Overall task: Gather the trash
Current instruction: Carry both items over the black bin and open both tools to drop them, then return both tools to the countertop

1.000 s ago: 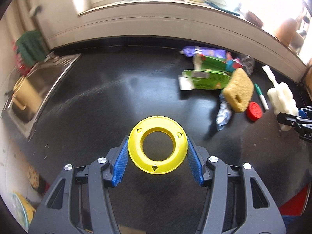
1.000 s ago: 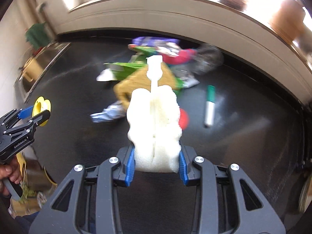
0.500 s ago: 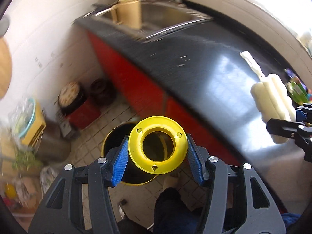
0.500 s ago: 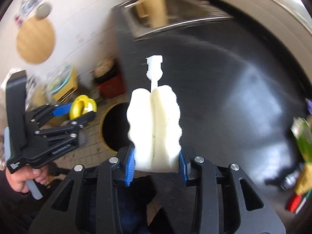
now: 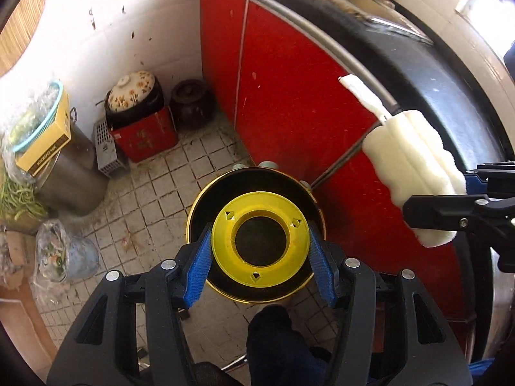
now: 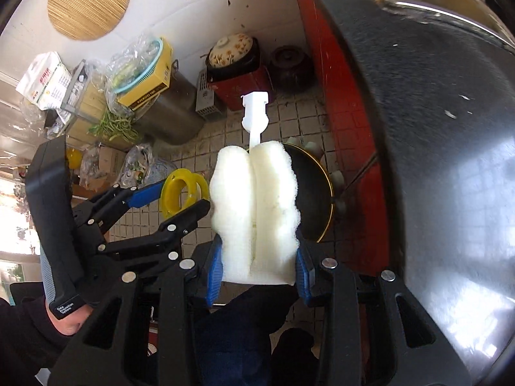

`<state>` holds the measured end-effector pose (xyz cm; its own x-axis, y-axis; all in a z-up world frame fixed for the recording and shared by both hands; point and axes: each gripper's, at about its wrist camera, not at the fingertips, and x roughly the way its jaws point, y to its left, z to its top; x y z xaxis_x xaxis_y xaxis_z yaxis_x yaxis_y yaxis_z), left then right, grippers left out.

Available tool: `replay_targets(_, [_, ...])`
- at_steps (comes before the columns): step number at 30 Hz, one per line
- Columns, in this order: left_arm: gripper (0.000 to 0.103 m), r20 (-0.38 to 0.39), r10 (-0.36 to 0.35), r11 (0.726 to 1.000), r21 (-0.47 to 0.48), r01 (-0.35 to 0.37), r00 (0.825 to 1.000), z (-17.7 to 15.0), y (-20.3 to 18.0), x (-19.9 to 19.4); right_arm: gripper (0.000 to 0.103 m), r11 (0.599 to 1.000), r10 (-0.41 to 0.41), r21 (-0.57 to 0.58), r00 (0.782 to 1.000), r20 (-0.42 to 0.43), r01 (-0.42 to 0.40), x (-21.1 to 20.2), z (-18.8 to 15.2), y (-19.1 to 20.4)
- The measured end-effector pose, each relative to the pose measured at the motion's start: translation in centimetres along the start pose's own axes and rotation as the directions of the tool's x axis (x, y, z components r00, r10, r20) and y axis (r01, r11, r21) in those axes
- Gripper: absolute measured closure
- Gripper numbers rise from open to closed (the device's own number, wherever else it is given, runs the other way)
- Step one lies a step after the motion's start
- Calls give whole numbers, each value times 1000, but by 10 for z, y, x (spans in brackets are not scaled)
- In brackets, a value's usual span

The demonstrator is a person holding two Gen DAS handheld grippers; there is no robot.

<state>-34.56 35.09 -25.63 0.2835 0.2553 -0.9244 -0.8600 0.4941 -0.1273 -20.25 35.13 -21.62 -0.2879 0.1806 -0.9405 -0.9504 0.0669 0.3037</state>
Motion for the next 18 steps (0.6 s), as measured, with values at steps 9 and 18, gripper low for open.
replay_targets(9, [47, -27, -32, 999, -6, 31, 999, 1, 6, 22, 55, 1000, -8, -13, 999, -31, 8, 16, 17, 2])
replay_targets(18, [23, -16, -6, 1000, 26, 7, 1000, -1, 1, 13, 28, 1000, 2, -12, 1000, 26, -2, -12, 5, -1])
